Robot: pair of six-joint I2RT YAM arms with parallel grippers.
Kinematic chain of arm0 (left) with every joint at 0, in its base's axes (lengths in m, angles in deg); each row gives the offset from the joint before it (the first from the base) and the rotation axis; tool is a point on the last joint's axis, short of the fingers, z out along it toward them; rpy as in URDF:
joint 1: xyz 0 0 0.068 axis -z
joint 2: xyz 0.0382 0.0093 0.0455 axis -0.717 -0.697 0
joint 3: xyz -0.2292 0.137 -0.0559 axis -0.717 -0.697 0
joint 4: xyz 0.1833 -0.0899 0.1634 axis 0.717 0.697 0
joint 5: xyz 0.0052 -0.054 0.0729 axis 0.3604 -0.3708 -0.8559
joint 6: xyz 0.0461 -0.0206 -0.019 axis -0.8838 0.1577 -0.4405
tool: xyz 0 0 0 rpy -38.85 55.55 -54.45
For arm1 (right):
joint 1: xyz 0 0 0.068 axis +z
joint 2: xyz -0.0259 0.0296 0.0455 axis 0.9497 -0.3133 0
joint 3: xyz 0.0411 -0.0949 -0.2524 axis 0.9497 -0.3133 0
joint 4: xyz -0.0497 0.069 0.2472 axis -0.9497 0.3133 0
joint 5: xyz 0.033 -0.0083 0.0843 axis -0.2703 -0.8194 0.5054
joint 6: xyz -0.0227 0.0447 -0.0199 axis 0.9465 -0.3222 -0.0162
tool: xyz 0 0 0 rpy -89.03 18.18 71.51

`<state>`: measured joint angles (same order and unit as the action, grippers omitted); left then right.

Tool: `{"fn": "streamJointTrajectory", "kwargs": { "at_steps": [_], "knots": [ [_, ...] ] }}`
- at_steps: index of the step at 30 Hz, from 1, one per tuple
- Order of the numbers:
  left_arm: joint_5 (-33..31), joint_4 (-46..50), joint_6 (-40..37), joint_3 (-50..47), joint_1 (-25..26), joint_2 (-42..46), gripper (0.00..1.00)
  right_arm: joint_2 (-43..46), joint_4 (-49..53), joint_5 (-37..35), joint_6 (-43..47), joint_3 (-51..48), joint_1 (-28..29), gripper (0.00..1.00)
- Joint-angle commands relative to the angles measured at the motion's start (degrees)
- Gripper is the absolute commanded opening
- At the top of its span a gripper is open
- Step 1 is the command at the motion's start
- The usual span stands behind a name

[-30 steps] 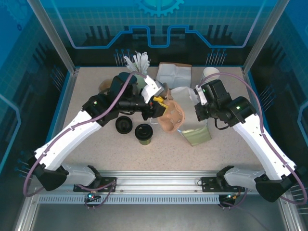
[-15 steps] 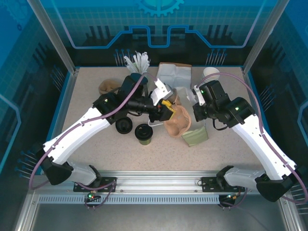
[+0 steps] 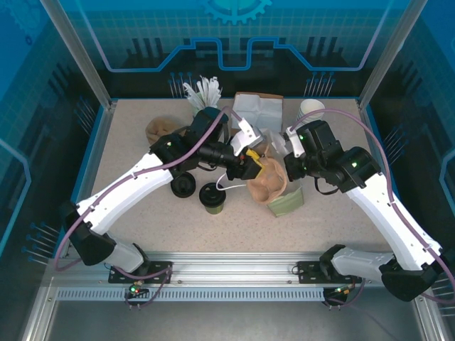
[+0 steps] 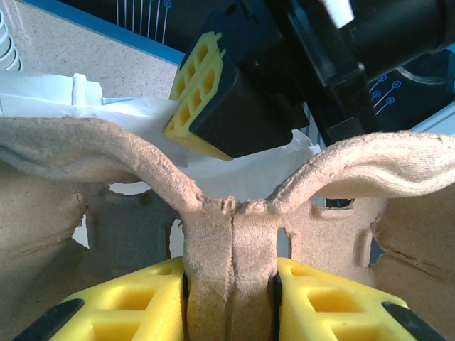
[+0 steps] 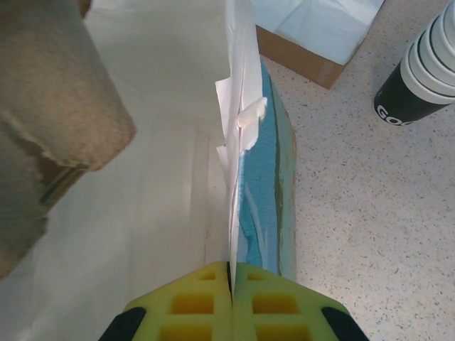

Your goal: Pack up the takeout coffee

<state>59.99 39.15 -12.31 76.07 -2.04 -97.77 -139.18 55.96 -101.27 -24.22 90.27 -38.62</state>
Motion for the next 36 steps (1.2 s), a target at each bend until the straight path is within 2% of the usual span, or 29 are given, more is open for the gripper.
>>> {"fn": "streamJointTrajectory", "kwargs": {
  "at_steps": [1, 20, 36],
  "knots": [
    [2.4, 1.3, -2.2, 1.6, -0.2, -1.2, 0.33, 1.0, -1.5, 1.8, 0.1, -0.5, 1.0, 0.0],
    [4.4, -1.2, -3.1, -3.4, -3.9, -3.2, 0.33, 2.3, -0.2, 4.6, -0.9, -2.6, 1.3, 0.0],
    [3.9, -2.7, -2.8, -3.9, -4.0, -5.5, 0.32, 2.6, 0.6, 6.6, -2.6, -1.6, 1.3, 0.0]
  ]
}}
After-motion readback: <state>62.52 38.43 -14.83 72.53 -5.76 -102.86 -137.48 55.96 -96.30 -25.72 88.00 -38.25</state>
